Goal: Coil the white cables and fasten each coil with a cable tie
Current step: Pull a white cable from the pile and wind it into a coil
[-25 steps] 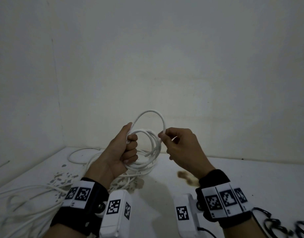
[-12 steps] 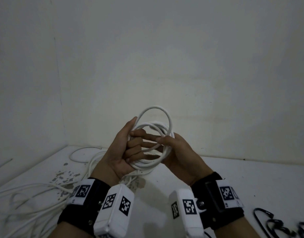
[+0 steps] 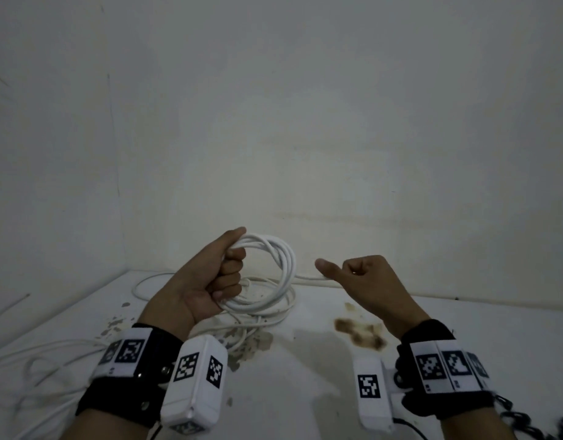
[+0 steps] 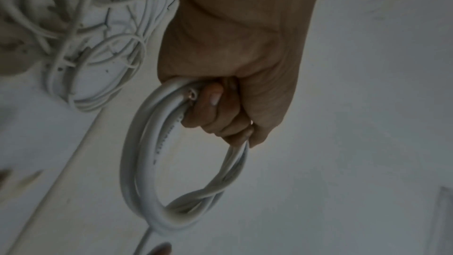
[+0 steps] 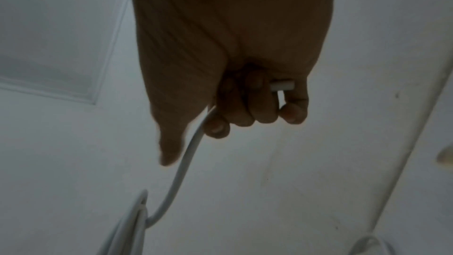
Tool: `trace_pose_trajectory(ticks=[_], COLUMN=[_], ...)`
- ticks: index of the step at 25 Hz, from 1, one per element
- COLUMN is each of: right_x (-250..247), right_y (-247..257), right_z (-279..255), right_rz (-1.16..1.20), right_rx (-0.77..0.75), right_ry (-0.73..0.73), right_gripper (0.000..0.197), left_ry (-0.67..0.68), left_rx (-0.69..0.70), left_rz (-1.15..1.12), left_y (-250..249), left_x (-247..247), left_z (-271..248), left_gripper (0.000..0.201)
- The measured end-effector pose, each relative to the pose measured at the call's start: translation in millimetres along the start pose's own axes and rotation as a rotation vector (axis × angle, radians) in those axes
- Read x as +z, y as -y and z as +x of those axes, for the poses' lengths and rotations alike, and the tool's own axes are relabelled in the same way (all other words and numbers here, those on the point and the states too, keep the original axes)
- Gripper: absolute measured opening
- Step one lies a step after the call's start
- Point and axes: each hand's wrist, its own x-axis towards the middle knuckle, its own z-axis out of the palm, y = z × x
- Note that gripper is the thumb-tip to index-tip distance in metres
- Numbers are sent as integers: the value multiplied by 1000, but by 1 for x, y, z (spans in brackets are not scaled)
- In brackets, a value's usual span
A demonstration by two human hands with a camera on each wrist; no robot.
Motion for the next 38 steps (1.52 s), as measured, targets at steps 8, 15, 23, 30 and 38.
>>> trace_pose_trajectory(ticks=[8, 15, 23, 30, 38], right_x=[25, 20, 28, 28, -19], right_y=[23, 11, 4, 6, 9], right_z=[-6, -2, 0, 1, -7], right_rz=[115, 64, -60, 15, -101], right_rx=[-130, -179, -254, -199, -56], right_ry=[305, 163, 105, 108, 369], right_gripper=[41, 25, 27, 38, 27], left_ry=[56, 48, -25, -34, -141], left_rx=[-61, -93, -102, -109, -71], left_rz=[238, 296, 295, 213, -138], left_y=[11, 20, 23, 24, 7], left_x=[22, 38, 39, 39, 3], left_z=[-6, -3, 1, 1, 13], left_gripper=[50, 44, 44, 45, 44])
